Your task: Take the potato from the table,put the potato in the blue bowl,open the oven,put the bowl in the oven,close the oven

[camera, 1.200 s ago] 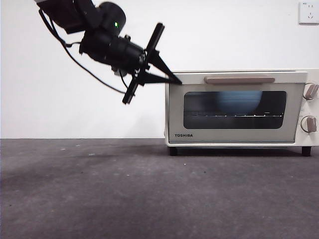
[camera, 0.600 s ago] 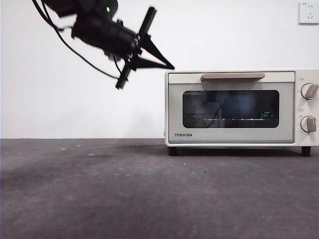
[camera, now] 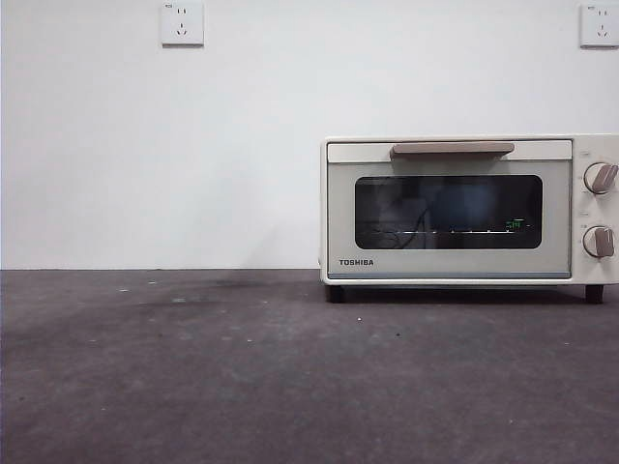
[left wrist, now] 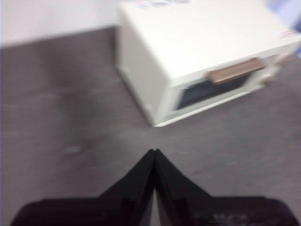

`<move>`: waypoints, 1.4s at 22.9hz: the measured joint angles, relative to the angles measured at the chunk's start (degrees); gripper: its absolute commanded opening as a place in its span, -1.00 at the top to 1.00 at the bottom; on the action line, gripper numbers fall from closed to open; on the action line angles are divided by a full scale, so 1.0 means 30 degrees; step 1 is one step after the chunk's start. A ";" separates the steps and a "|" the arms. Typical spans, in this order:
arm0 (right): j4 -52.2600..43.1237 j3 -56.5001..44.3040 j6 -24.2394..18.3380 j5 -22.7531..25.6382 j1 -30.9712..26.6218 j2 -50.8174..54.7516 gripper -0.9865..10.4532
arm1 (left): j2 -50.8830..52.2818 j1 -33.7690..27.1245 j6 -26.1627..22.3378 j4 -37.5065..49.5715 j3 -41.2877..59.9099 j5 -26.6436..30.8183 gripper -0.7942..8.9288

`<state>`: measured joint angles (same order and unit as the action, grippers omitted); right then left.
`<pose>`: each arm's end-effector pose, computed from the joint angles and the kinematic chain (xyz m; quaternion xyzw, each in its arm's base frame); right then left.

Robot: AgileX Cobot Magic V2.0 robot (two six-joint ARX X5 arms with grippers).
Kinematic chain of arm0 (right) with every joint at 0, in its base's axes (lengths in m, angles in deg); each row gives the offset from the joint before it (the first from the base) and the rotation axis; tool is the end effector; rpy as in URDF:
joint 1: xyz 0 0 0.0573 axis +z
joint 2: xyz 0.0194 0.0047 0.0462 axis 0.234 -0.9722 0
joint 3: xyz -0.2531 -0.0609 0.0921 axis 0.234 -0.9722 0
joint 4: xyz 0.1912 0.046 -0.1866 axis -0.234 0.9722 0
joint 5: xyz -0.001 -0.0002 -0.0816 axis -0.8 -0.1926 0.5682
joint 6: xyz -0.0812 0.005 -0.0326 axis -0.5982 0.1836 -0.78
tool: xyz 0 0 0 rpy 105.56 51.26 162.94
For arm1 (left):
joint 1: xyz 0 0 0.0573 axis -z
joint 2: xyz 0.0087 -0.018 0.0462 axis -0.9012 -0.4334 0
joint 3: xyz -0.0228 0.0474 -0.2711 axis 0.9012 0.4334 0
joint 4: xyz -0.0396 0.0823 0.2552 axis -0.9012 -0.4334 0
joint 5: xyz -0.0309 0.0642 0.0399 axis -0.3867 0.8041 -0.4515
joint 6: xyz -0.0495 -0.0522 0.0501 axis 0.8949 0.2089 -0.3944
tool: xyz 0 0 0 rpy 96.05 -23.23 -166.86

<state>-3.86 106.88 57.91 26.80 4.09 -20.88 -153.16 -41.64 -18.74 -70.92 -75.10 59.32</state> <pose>0.1233 0.0280 0.3846 0.0016 0.2961 0.0571 0.9535 0.2709 -0.1195 0.4356 0.0060 0.2822 -0.2141 0.9351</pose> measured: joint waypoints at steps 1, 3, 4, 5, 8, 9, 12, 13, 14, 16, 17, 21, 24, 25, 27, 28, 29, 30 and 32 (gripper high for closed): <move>-0.0189 0.0000 -0.0102 0.0291 0.0000 0.0000 0.83 | 0.0903 0.0000 -0.0568 -0.0401 0.0000 0.0976 0.85; -0.0401 0.0000 -0.0415 0.0765 0.0000 -0.0007 0.83 | 0.2506 0.0000 -0.1180 -0.0940 0.0000 0.2361 0.85; -0.0386 0.0000 -0.0678 0.0925 0.0000 -0.0007 0.83 | 0.3213 0.0000 -0.1319 -0.1173 0.0000 0.2892 0.85; -0.0372 0.0000 -0.0867 0.1042 0.0000 -0.0007 0.83 | 0.3840 0.0000 -0.1464 -0.1428 0.0000 0.3330 0.85; -0.0328 0.0000 -0.1086 0.1100 0.0000 -0.0007 0.83 | 0.5319 0.0000 -0.1916 -0.2295 -0.0007 0.3468 0.85; -0.0321 0.0000 -0.1115 0.1107 0.0000 -0.0029 0.83 | 0.5632 0.0000 -0.1916 -0.2484 -0.0007 0.3461 0.85; -0.0219 0.0000 -0.1129 0.1107 0.0000 -0.0117 0.83 | 0.5858 0.0000 -0.1923 -0.2477 -0.0007 0.3461 0.85; -0.0226 0.0000 -0.1137 0.1107 0.0000 -0.0160 0.83 | 0.5858 0.0000 -0.1923 -0.2477 -0.0007 0.3461 0.85; -0.0226 0.0000 -0.1158 0.1107 0.0000 -0.0189 0.83 | 0.5843 0.0000 -0.1923 -0.2477 -0.0007 0.3461 0.85; -0.0233 0.0000 -0.1180 0.1107 0.0000 -0.0284 0.83 | 0.5676 0.0000 -0.1931 -0.2477 -0.0007 0.3461 0.85; -0.0233 0.0000 -0.1180 0.1107 0.0000 -0.0357 0.83 | 0.5544 0.0000 -0.1931 -0.2470 -0.0007 0.3461 0.85; -0.0233 0.0000 -0.1180 0.1107 0.0000 -0.0714 0.83 | 0.4634 0.0000 -0.1989 -0.2470 -0.0007 0.3453 0.85; -0.0233 0.0000 -0.1180 0.1107 0.0000 -0.1100 0.83 | 0.4036 0.0000 -0.2018 -0.2470 -0.0007 0.3453 0.85; -0.0233 0.0000 -0.1180 0.1107 0.0000 -0.1239 0.83 | 0.3993 0.0000 -0.2055 -0.2470 -0.0007 0.3453 0.85; -0.0233 0.0000 -0.1180 0.1115 0.0000 -0.1566 0.83 | 0.4058 0.0000 -0.2142 -0.2455 -0.0007 0.3453 0.84; -0.0233 0.0000 -0.1180 0.1107 0.0000 -0.1741 0.83 | 0.4197 -0.0007 -0.2339 -0.2412 -0.0007 0.3461 0.85; -0.0233 0.0000 -0.1180 0.1107 0.0000 -0.1945 0.83 | 0.4371 -0.0117 -0.2710 -0.2280 -0.0007 0.3468 0.85; -0.0233 0.0000 -0.1180 0.1107 0.0000 -0.2120 0.83 | 0.4561 -0.0291 -0.2943 -0.2178 -0.0007 0.3439 0.85; -0.0233 0.0000 -0.1180 0.1107 0.0000 -0.2586 0.83 | 0.5093 -0.0903 -0.3089 -0.1974 0.0007 0.3228 0.85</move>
<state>-4.56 106.88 54.37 30.12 4.09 -28.63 -137.88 -44.35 -28.01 -76.85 -75.08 69.00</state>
